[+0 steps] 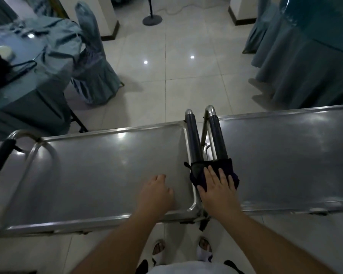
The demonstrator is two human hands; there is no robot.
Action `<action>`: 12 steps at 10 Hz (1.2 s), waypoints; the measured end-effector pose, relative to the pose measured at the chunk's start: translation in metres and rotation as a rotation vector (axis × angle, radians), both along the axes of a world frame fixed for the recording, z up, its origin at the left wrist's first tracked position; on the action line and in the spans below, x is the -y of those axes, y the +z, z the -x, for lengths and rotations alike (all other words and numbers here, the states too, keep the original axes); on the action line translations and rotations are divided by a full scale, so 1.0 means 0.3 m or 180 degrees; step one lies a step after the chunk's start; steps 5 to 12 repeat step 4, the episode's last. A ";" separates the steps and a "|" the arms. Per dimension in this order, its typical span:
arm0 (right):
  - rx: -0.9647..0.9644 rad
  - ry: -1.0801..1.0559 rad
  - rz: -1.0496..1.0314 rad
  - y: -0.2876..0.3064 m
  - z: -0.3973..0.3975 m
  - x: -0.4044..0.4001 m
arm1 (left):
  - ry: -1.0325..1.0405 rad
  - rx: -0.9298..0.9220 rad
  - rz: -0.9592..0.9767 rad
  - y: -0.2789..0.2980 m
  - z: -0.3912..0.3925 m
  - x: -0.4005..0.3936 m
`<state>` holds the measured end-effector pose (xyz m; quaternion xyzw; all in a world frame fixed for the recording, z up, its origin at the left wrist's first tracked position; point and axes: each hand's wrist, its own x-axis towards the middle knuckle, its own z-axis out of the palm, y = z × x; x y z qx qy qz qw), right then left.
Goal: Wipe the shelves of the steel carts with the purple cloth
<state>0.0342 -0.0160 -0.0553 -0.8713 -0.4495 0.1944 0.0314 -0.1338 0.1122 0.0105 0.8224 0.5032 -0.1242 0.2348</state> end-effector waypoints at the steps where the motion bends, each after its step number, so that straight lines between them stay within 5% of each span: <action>1: -0.0014 -0.0028 0.0122 0.008 -0.002 -0.011 | -0.0037 -0.0018 0.0045 -0.009 0.015 -0.005; 4: 0.0278 -0.0270 -0.0037 0.163 0.066 -0.126 | -0.0333 0.0026 -0.0200 0.052 0.073 -0.118; 12: 0.0278 -0.0270 -0.0037 0.163 0.066 -0.126 | -0.0333 0.0026 -0.0200 0.052 0.073 -0.118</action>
